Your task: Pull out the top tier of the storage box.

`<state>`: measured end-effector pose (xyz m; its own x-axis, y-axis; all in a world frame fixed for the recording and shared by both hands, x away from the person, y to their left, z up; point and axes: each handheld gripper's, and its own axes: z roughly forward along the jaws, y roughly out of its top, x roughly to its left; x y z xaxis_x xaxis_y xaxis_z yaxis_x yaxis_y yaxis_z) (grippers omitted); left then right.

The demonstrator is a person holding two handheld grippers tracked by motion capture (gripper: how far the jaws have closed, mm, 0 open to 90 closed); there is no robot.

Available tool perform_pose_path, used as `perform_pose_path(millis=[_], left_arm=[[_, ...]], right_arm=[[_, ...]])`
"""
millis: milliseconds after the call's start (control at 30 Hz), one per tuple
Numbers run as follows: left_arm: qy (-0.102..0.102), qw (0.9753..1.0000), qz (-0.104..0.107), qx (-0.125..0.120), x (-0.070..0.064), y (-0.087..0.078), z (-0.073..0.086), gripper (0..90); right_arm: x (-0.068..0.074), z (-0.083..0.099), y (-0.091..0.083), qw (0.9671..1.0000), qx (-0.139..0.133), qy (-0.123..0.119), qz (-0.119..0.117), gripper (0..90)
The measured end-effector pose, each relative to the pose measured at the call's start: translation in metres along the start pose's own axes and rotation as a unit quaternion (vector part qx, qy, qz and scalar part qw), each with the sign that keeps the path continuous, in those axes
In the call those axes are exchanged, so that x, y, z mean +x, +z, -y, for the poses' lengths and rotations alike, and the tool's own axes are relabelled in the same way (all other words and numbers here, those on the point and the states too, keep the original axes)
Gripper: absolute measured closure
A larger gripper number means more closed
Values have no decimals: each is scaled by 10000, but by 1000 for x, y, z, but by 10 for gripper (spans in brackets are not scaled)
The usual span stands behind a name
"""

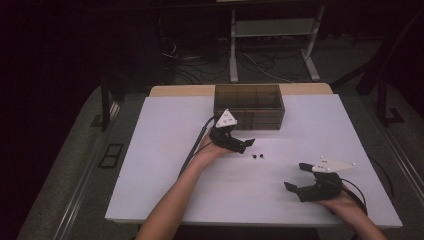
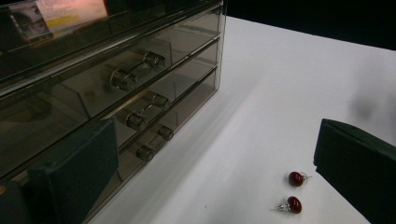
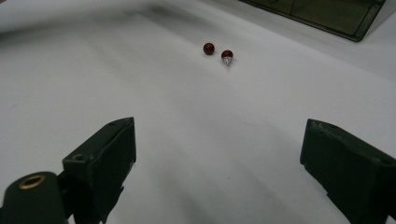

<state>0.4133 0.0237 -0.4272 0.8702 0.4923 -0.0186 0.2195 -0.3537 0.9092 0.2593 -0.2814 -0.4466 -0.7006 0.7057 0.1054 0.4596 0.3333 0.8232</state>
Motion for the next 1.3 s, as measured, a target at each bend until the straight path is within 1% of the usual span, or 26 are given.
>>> perform_pose_path(millis=[233,333,467,633,767,933,1100,1300], left_arm=[[174,9997,-157,76,-1,0,1,0],[276,9994,-201,58,-1,0,0,0],[381,9988,-277,113,-1,-1,0,0],[462,9983,-337,107,-2,-2,0,0],[547,9976,-386,164,-3,-3,-1,0],[716,9961,-472,220,-4,-4,-1,0],[843,9947,-539,255,-5,-4,-1,0],[1038,9921,-625,310,-8,-3,-1,0]], right_arm=[[-1,0,0,10000,-13,9,9,99],[0,1,0,10000,-1,25,6,99],[-1,1,1,10000,12,19,18,99],[-1,1,1,10000,17,10,25,99],[-1,1,2,10000,26,6,11,99],[0,1,2,10000,41,-22,-1,99],[-1,1,2,10000,46,-15,24,99],[0,2,2,10000,58,-31,37,99]])
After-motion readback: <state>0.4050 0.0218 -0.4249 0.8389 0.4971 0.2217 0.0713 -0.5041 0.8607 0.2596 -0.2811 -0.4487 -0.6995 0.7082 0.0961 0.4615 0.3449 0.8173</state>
